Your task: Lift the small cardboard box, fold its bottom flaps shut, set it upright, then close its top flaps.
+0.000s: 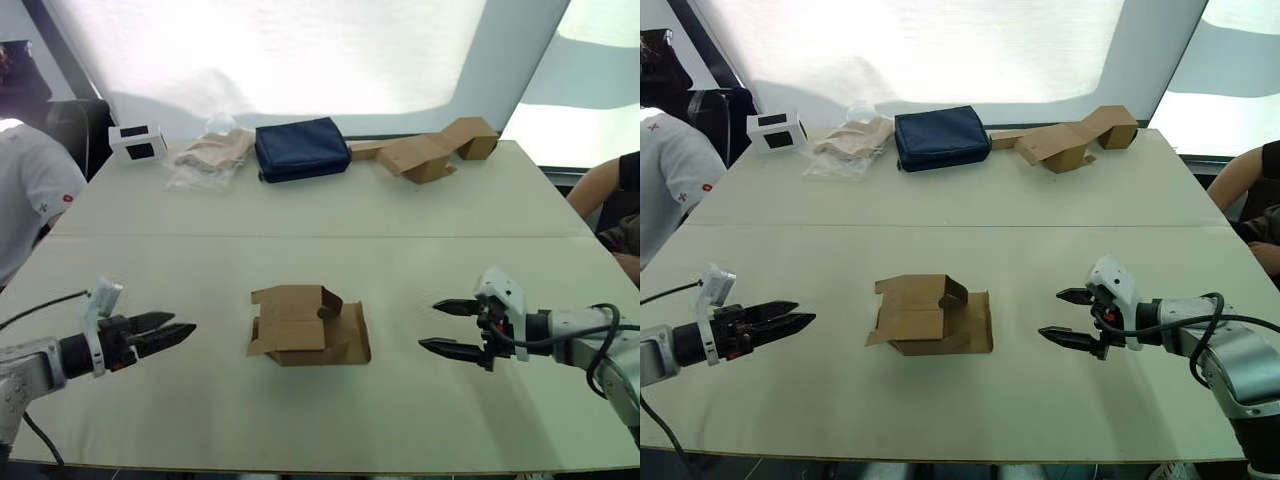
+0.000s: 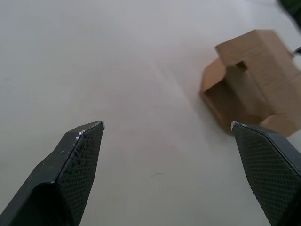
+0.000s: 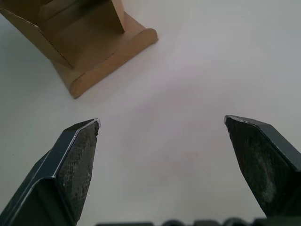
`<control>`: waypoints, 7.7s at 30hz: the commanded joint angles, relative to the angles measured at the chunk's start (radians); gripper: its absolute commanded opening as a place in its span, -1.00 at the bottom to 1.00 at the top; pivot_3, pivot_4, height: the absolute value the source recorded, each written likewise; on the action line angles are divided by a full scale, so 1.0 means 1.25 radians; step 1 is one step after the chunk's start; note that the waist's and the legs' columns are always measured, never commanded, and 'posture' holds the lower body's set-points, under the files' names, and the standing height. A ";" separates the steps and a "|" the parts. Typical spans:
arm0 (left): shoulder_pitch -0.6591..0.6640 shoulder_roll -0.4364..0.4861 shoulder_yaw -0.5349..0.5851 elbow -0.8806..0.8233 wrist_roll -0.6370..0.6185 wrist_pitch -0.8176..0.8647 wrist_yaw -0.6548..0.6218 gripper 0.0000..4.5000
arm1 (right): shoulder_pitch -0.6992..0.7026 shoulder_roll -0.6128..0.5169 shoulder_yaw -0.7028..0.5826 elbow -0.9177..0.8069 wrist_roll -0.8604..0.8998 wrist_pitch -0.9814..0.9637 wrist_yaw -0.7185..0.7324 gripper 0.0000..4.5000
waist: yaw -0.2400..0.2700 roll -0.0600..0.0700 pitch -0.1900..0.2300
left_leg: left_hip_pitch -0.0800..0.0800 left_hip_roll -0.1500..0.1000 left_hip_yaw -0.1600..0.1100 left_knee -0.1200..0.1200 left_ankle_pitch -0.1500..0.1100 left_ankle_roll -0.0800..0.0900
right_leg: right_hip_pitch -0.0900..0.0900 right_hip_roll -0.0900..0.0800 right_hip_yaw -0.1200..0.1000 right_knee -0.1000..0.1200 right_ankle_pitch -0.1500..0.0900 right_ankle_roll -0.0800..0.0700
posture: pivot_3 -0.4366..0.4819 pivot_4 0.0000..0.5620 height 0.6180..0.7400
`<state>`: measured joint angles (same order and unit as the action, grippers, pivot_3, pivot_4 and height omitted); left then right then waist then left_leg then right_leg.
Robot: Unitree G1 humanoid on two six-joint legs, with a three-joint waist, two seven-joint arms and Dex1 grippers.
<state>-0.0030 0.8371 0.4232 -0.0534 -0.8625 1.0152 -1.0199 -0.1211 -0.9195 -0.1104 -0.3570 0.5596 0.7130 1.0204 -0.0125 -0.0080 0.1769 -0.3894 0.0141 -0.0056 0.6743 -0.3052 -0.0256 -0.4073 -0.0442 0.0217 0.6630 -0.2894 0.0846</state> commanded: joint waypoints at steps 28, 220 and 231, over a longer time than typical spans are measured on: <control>-0.363 -0.202 -0.205 0.121 -0.132 0.279 0.048 1.00 | -0.004 0.058 -0.036 -0.428 0.284 0.206 -0.321 0.97 | 0.000 -0.001 -0.001 | -0.001 -0.001 -0.001 0.006 0.000 0.000 | 0.001 0.000 0.000 0.002 0.000 0.000 | -0.05 -0.47 1.00; -0.690 -0.126 -0.292 0.102 0.077 -0.084 -0.169 -1.00 | -0.249 0.480 -0.100 -0.013 0.490 0.068 -0.416 0.08 | -0.002 -0.002 0.002 | -0.003 0.002 0.000 0.006 0.000 0.001 | -0.002 0.008 0.003 0.003 0.000 0.000 | -0.05 -0.47 1.00; -0.694 -0.129 -0.292 0.106 0.075 -0.085 -0.173 -1.00 | -0.319 0.465 -0.071 0.247 0.218 -0.082 -0.514 -0.99 | -0.009 -0.002 0.002 | -0.003 0.003 0.000 0.005 0.000 0.001 | -0.002 0.009 0.003 0.003 0.000 0.000 | -0.05 -0.47 1.00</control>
<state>-0.8416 0.6663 0.0328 0.1025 -0.7537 0.9138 -1.2325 -0.4840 -0.3547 -0.2572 -0.0775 0.9270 0.6496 0.3994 -0.0239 -0.0105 0.1796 -0.3928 0.0174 -0.0054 0.6811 -0.3055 -0.0249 -0.4105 -0.0323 0.0259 0.6664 -0.2896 0.0847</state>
